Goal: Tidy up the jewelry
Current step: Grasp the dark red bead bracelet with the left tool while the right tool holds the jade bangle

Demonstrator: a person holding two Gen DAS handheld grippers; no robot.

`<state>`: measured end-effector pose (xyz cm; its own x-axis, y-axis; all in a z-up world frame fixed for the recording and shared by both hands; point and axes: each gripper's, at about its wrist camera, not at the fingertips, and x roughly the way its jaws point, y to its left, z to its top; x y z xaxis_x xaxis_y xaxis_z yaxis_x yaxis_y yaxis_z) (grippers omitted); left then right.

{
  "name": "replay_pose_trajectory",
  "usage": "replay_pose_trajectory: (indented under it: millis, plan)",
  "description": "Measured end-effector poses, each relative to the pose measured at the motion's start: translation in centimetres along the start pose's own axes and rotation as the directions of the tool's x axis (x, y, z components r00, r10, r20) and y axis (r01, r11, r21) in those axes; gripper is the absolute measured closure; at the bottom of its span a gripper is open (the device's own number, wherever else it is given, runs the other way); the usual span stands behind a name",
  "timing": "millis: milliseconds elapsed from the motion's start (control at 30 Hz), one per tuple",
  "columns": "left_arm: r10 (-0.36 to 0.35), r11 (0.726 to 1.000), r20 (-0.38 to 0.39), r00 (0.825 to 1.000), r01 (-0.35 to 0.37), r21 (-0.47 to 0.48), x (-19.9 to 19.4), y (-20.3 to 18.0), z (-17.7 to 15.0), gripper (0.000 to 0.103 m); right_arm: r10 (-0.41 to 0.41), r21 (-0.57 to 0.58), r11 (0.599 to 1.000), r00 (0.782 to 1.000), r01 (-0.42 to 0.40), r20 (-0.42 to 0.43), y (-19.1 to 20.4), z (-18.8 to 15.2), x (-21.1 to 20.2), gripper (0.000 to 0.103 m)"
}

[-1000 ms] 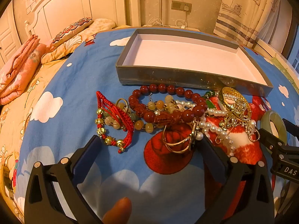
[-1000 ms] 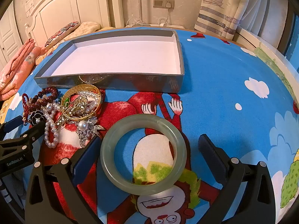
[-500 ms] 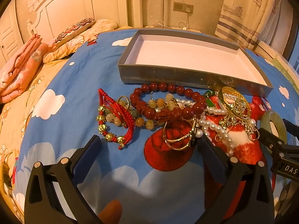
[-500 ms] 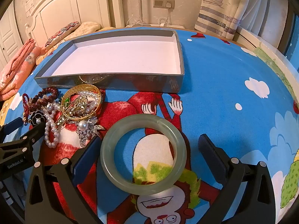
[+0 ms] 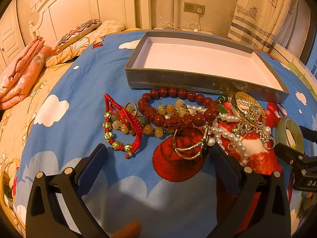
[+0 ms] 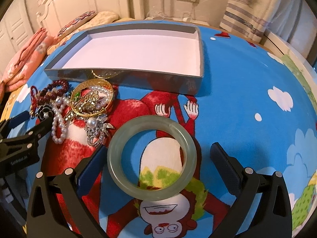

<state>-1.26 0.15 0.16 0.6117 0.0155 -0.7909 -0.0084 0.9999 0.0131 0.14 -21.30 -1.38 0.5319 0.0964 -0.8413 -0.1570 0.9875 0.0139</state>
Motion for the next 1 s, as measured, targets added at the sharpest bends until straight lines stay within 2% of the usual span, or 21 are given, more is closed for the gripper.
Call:
replay_pose_trajectory:
  millis: [200,300,400,567,667,767,1000]
  plan:
    - [-0.027,0.999,-0.058,0.998,0.029,0.037,0.2,0.1,0.4,0.002,0.064,-0.042,0.997,0.998,-0.064,-0.007,-0.8,0.0,-0.2,0.004]
    - [-0.049,0.997,-0.061,0.997,0.053,0.059,0.1,0.3,0.3,0.002,0.105,-0.085,0.991,0.994,-0.106,-0.016,-1.1,-0.1,-0.4,0.004]
    - [-0.081,0.994,-0.061,0.995,0.085,0.066,-0.4,0.7,-0.2,0.002,0.112,-0.121,0.986,0.994,-0.113,-0.014,-1.0,-0.5,-0.6,0.004]
    - [-0.137,0.99,-0.035,0.99,0.138,0.016,-1.8,2.1,-1.1,0.002,0.085,-0.143,0.986,0.996,-0.086,-0.007,-0.6,-0.9,-0.7,0.004]
    - [-0.128,0.992,-0.005,0.992,0.129,0.018,-3.0,2.5,-1.8,0.002,0.094,-0.144,0.985,0.996,-0.092,0.006,-1.0,-1.0,-0.9,0.009]
    - [-0.118,0.993,0.012,0.993,0.118,0.026,-4.1,2.6,-2.3,0.002,0.102,-0.154,0.983,0.994,-0.096,0.031,-1.2,-1.3,-1.5,0.024]
    - [-0.108,0.991,0.071,0.992,0.102,0.081,-6.0,0.9,-1.8,0.003,0.139,-0.138,0.982,0.988,-0.129,0.063,-2.1,-1.6,-2.3,0.026]
